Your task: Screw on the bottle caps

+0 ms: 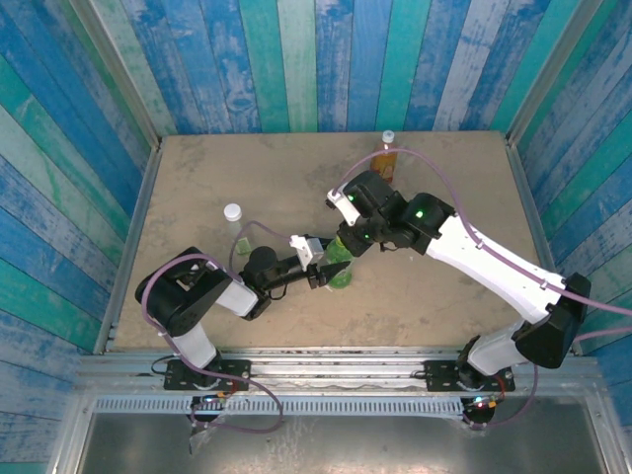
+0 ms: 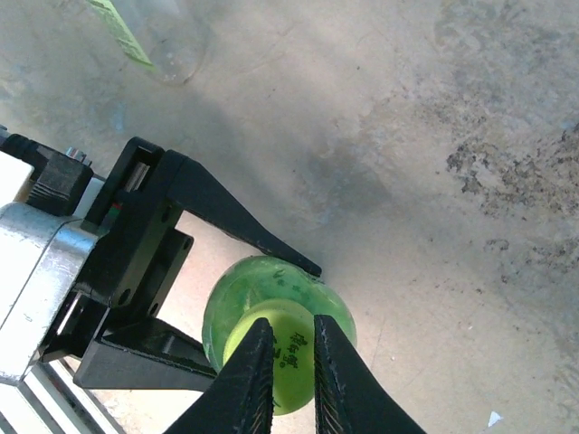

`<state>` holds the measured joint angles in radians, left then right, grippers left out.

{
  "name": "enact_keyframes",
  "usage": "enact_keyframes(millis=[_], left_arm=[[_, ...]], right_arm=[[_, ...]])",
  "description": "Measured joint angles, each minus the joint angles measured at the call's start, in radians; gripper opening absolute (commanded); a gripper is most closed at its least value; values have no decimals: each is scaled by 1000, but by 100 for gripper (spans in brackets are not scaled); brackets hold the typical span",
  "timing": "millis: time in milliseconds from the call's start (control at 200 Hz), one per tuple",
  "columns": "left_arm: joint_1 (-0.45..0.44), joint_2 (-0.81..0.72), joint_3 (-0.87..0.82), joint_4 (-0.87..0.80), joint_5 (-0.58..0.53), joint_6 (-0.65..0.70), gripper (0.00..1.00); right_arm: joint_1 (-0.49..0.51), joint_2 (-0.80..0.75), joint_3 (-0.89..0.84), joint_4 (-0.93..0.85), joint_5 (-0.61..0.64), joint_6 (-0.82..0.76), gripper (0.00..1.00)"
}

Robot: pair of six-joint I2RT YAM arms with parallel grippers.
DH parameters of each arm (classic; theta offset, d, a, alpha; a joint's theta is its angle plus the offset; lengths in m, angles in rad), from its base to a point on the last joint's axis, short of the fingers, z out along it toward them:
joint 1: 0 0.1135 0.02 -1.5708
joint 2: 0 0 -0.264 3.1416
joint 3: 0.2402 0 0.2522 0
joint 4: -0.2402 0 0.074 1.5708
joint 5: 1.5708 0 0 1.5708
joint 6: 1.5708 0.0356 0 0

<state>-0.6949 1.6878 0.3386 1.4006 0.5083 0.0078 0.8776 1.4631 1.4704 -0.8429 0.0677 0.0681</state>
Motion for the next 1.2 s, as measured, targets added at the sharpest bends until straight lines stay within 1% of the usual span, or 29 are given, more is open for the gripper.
enact_keyframes(millis=[301, 541, 611, 861, 897, 972, 1037, 1142, 1202], left_arm=[[0, 0, 0, -2, -1, -1, 60], [2, 0, 0, -3, -1, -1, 60], [2, 0, 0, -3, -1, -1, 60], [1, 0, 0, -2, 0, 0, 60], [1, 0, 0, -2, 0, 0, 60], [1, 0, 0, -2, 0, 0, 59], [1, 0, 0, -2, 0, 0, 60], [1, 0, 0, -2, 0, 0, 60], [1, 0, 0, -2, 2, 0, 60]], right_arm=[[-5, -18, -48, 54, 0, 19, 13], [-10, -36, -79, 92, -2, 40, 14], [-10, -37, -79, 92, -5, 44, 18], [-21, -49, -79, 86, -52, 48, 38], [-23, -51, -79, 87, -65, 48, 39], [-35, -55, -79, 91, -91, 48, 39], [-57, -57, -79, 95, -116, 51, 32], [-95, -56, -80, 97, -155, 56, 29], [-112, -56, -83, 100, -176, 57, 28]])
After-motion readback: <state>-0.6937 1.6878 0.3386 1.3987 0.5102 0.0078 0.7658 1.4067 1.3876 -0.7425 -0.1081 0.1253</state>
